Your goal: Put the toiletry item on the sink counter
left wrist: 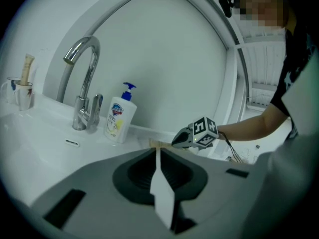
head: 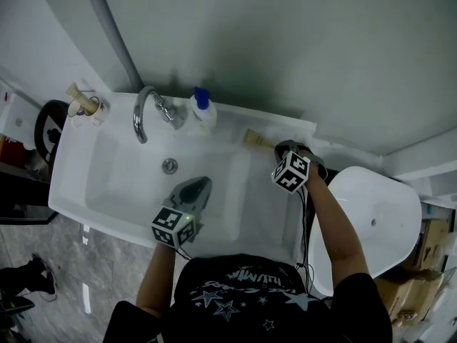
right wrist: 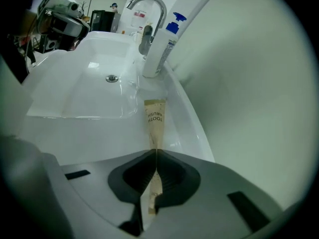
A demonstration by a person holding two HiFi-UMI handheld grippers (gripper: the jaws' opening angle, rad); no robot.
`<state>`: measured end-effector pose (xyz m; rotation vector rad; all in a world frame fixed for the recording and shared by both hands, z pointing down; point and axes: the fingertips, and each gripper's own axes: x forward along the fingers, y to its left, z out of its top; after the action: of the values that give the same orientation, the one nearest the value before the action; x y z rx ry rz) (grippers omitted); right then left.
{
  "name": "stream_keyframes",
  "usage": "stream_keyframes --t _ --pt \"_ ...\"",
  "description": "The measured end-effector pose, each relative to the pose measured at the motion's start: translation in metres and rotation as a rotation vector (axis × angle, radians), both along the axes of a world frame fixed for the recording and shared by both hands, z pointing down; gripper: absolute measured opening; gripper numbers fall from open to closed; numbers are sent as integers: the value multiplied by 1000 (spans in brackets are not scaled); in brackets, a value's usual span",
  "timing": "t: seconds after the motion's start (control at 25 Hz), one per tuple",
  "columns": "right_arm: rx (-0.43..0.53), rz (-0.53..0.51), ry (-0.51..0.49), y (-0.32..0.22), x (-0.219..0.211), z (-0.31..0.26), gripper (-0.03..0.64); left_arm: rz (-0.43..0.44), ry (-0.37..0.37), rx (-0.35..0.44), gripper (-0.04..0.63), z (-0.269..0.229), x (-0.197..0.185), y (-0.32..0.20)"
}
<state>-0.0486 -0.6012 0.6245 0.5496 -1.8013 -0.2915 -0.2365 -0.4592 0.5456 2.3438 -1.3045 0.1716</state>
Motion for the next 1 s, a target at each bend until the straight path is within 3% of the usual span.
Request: stream_keyframes --t 0.28,0.52,0.56,0.64,1.0 --pt "3 -56 40 -8 -7 7 18 2 11 -8 32 5 -5 -2" --pt "26 -45 68 -14 -5 9 20 2 20 -25 32 11 -6 0" --pt "27 -39 65 -14 -4 9 27 2 19 -26 32 11 -6 1" --pt "23 -21 50 -13 -3 9 124 2 20 -24 32 11 -5 2" --pt "52 23 -8 -2 0 -3 147 1 10 -1 32 4 -3 7"
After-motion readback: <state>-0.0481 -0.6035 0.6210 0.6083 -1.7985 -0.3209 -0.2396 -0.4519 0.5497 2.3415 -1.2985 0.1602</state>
